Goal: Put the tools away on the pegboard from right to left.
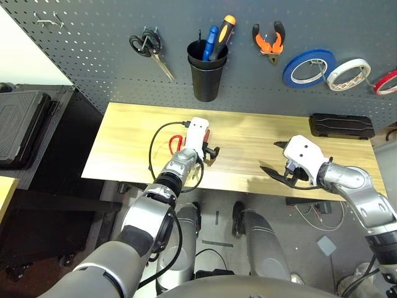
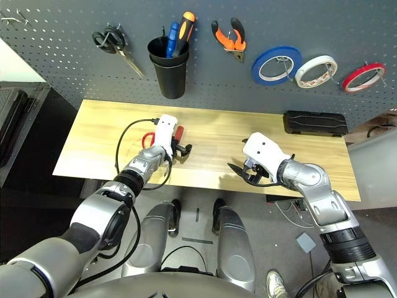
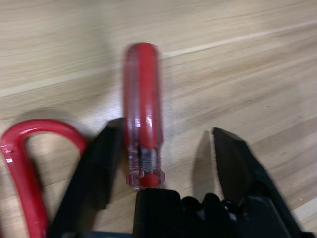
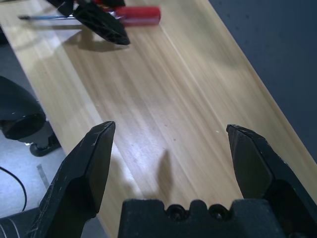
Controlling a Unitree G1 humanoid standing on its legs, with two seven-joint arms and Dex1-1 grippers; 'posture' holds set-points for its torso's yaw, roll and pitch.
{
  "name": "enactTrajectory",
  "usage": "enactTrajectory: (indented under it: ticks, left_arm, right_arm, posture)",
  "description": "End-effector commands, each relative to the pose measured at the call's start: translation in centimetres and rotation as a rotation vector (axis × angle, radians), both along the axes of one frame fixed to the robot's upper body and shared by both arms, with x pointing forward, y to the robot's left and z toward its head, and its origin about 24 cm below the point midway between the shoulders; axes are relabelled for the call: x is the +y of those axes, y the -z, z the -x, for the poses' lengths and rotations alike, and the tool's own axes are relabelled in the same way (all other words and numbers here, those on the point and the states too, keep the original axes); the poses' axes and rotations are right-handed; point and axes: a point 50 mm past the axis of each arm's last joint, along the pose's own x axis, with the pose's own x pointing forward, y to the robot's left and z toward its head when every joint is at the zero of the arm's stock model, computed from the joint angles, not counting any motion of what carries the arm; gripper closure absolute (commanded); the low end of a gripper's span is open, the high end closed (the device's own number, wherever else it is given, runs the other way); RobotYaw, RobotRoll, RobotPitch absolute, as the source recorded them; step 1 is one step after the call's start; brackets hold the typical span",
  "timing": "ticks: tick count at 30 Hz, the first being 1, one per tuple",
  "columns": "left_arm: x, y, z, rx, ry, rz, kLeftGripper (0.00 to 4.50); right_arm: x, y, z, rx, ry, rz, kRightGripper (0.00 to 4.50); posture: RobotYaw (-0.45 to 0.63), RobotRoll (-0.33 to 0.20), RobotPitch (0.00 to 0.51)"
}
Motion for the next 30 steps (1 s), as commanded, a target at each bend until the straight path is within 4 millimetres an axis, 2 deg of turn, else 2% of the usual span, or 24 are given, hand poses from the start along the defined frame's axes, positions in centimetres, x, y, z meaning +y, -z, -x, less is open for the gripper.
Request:
enactTrajectory:
  ticks: [1,3,4,12,17,25,30]
  left_arm:
    - [0.4,1.7,1.1,0.07,-0.015,-0.037,2.54]
    - [0.6,1.8,1.1,0.073,-0.026,-0.037,3.34]
    - [0.6,1.9,1.1,0.074,-0.03,-0.036,3.59]
    - [-0.9,1.0,1.3,0.056,-0.024,0.072,3.61]
    - [-1.5,-0.8,2.4,0.014,-0.047,0.176,3.61]
    - [0.2,-4.7,5.5,-0.107,-0.149,0.291,3.61]
    - [2.1,-7.1,7.3,-0.179,-0.221,0.362,3.61]
  right_arm:
    - [-0.1,-0.2,0.2,-0.001,0.003,-0.002,0.0]
    - [-0.2,-0.3,0.1,-0.006,0.005,-0.002,0.0]
    - [-0.2,-0.3,0.1,-0.008,0.006,-0.002,0.0]
    - [-1.1,-0.6,-0.5,-0.006,-0.012,-0.04,0.0]
    - [-1.8,-0.6,-1.1,-0.001,-0.05,-0.088,0.0]
    - [-2.5,-0.4,-2.4,-0.015,-0.085,-0.143,0.0]
    - [-3.2,-0.4,-3.3,-0.035,-0.089,-0.18,0.0]
  posture:
    - [0.12,0.0,0.281]
    - [0.13,0.0,0.28]
    - [0.13,0.0,0.279]
    - [0.15,0.0,0.271]
    - [0.16,0.0,0.271]
    - [0.22,0.0,0.277]
    - [0.26,0.0,0.28]
